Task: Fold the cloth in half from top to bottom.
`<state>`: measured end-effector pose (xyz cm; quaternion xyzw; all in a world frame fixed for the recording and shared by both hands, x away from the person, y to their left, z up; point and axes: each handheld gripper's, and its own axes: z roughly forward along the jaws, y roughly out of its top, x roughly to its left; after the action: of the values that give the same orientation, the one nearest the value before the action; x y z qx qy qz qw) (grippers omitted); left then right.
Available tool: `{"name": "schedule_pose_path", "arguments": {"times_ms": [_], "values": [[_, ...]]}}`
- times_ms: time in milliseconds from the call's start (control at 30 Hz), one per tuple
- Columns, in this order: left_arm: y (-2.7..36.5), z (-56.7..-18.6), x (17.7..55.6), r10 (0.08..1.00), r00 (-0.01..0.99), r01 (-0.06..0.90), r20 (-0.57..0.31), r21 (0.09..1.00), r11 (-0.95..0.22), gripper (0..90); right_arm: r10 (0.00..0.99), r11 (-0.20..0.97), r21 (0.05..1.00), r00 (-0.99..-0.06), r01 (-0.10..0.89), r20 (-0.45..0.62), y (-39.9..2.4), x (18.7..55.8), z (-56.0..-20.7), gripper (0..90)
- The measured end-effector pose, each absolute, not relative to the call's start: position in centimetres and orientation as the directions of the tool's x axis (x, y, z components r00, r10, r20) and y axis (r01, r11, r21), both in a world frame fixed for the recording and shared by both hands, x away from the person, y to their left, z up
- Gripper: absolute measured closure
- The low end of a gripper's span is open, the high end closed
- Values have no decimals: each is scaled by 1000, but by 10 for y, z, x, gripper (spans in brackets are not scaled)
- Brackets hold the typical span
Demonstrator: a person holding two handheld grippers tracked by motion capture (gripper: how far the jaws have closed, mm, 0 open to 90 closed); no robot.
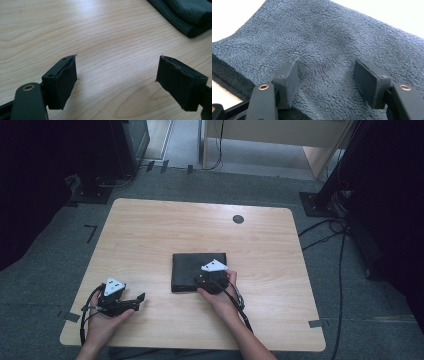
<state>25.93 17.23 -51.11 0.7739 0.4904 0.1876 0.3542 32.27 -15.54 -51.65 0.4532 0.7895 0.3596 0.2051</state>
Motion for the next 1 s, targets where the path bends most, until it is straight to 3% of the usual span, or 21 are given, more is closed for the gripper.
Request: {"name": "schedule_pose_path", "arguments": {"times_ms": [633,733,767,800,1000], "values": [[171,-517,258,908,419,644,11,701,-306,150,893,294,758,-450,582,-1,-144,397,-517,361],[172,-517,258,912,410,644,9,705,-296,146,897,268,761,-442,591,27,-145,397,-516,320],[173,-518,257,914,405,641,9,710,-291,146,889,218,778,-449,589,91,-152,396,-513,198],[173,-518,257,913,407,642,12,707,-295,146,884,197,778,-452,596,123,-157,394,-510,162],[176,-518,258,914,405,645,11,705,-294,138,884,211,797,-459,565,92,-191,363,-487,147]]}}
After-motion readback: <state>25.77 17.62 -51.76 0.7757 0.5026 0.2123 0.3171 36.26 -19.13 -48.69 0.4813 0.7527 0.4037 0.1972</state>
